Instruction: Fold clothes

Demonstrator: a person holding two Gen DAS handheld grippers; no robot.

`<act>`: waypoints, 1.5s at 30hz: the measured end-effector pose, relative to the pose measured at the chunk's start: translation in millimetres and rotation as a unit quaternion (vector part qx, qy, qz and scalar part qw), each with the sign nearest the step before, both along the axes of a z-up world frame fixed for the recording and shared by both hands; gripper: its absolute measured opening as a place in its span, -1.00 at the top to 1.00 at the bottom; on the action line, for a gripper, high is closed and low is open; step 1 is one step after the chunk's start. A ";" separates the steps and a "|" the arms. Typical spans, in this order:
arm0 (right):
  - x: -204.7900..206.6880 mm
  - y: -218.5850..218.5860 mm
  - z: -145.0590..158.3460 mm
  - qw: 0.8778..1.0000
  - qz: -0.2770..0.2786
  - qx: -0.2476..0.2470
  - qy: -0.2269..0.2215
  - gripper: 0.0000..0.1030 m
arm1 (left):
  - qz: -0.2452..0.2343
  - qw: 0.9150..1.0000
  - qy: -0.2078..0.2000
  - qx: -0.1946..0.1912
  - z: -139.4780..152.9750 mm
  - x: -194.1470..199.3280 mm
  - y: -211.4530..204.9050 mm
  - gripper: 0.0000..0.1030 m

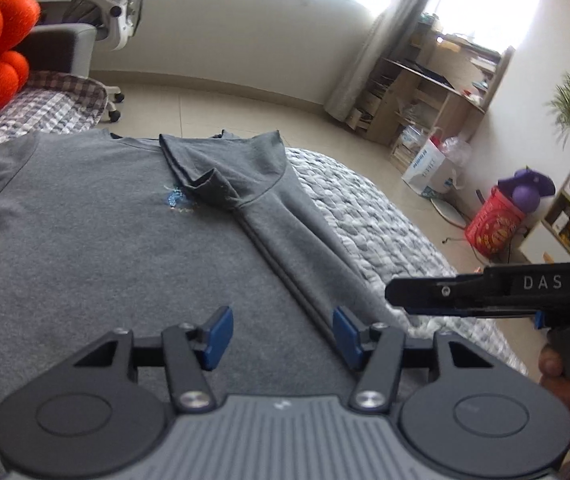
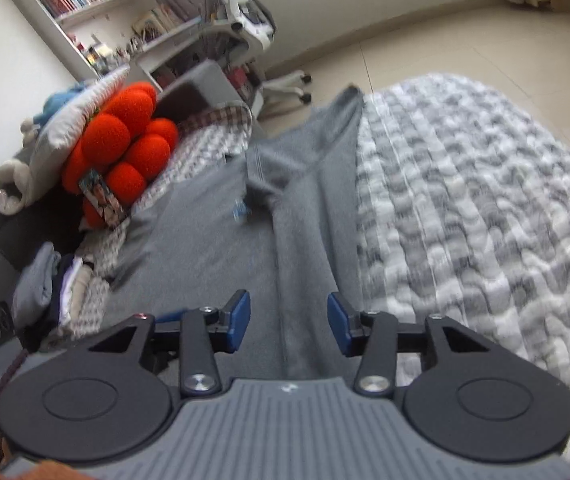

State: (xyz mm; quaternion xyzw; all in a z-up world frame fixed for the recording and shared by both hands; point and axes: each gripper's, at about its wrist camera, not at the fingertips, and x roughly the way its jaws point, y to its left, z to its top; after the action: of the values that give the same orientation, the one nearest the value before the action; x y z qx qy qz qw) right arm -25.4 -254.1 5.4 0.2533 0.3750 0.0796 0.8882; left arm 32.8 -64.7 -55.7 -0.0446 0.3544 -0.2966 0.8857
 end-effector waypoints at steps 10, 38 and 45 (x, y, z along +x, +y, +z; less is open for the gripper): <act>-34.4 -10.6 -7.8 0.998 0.045 0.040 0.014 0.08 | -0.015 0.999 0.019 -0.046 -1.3 2.3 6.2 -0.05; -86.4 31.2 -12.6 0.975 0.200 -0.084 0.042 0.20 | -0.097 0.987 0.124 -0.045 -21.3 1.9 -17.3 0.74; -100.9 49.2 -10.3 0.952 0.224 -0.207 0.033 0.22 | -0.100 0.983 0.131 -0.084 -32.2 2.7 -24.5 0.44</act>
State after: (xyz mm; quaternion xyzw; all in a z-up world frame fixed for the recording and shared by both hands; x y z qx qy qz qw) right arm -126.2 -204.9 -4.9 -0.0244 0.4591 0.1893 0.8676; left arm 35.6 -89.3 -87.9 -0.1221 0.4439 -0.4036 0.7906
